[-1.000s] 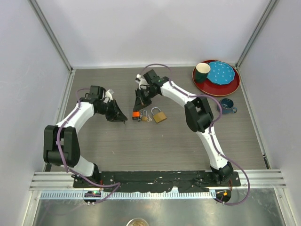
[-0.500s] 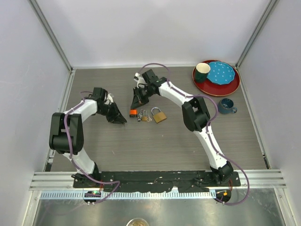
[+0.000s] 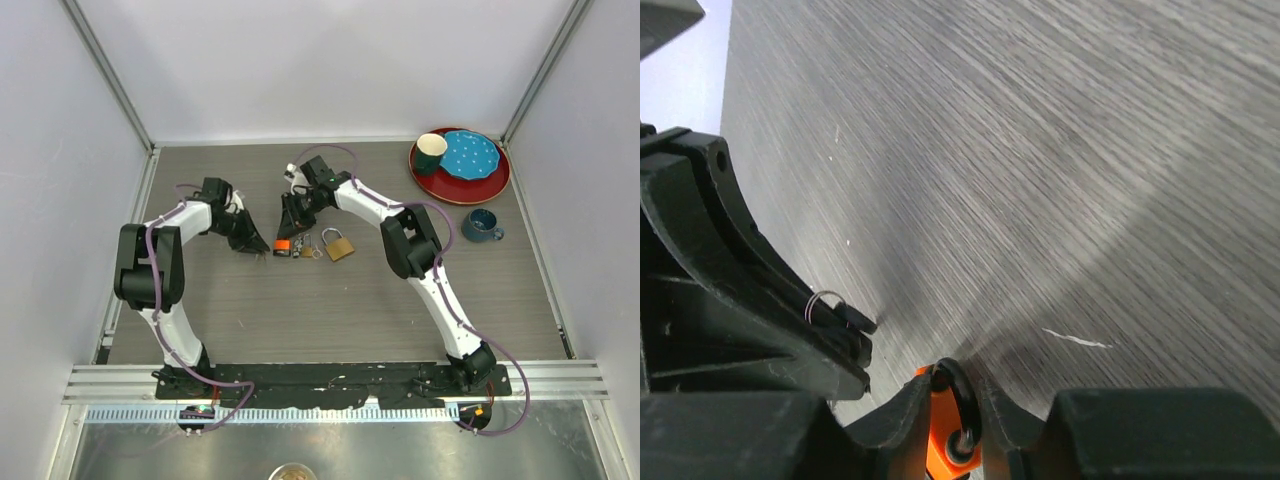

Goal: Lock with the key
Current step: Place the key at the center of the board, then reset both arms

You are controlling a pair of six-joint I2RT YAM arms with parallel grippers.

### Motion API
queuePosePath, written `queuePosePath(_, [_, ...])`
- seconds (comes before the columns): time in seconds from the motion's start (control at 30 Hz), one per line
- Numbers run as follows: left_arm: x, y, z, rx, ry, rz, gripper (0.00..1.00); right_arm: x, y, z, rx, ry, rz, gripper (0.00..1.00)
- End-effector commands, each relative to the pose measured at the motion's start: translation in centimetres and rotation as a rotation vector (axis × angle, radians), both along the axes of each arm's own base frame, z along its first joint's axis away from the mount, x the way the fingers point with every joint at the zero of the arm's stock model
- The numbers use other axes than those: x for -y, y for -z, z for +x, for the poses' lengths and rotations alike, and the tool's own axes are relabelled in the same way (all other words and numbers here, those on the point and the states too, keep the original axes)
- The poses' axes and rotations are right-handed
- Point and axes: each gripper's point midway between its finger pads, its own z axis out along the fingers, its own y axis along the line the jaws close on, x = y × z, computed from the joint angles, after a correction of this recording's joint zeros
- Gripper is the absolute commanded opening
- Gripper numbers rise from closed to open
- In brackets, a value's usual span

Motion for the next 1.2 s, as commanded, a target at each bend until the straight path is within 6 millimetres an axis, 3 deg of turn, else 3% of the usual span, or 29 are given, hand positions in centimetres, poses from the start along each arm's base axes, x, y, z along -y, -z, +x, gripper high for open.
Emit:
queuePosePath(0.0, [0.3,-0.2,2.3,0.076,0.021,0.009,0.09,-0.3,-1.5,0.3,0.068,-0.012,0.013,0.34])
queuePosePath(0.23, [1.1,-0.4,4.7,0.123,0.015,-0.013,0.15,0.4,-2.9,1.6,0.146,0.023,-0.033,0.53])
queuePosePath(0.27, [1.2,-0.4,4.9,0.125,0.020,-0.018,0.15,0.4,-3.2,1.8,0.158,0.031,-0.035,0.61])
queuePosePath(0.5, [1.6,-0.2,5.9,0.154,0.027,-0.012,0.21,-0.5,-6.9,2.7,0.205,0.066,0.043,0.66])
queuePosePath(0.7, [2.0,-0.3,5.3,0.167,0.055,-0.017,0.42,-0.5,-9.9,3.0,0.237,0.094,0.083,0.67])
queuePosePath(0.93, [2.2,-4.4,5.5,0.295,0.046,-0.029,0.62,-0.2,-15.2,2.8,0.304,0.113,0.145,0.69])
queuePosePath(1.03, [2.2,-7.2,5.5,0.374,0.032,-0.044,0.67,0.0,-17.8,2.5,0.339,0.123,0.175,0.69])
queuePosePath(1.1, [2.1,-9.6,5.3,0.435,0.023,-0.047,0.71,0.6,-18.4,2.3,0.347,0.139,0.173,0.70])
queuePosePath(1.13, [1.7,-10.1,5.2,0.453,0.012,-0.028,0.74,0.8,-20.2,2.0,0.377,0.145,0.195,0.71])
queuePosePath(1.17, [1.4,-12.3,4.9,0.514,-0.002,-0.016,0.75,1.3,-20.9,2.2,0.398,0.169,0.187,0.71])
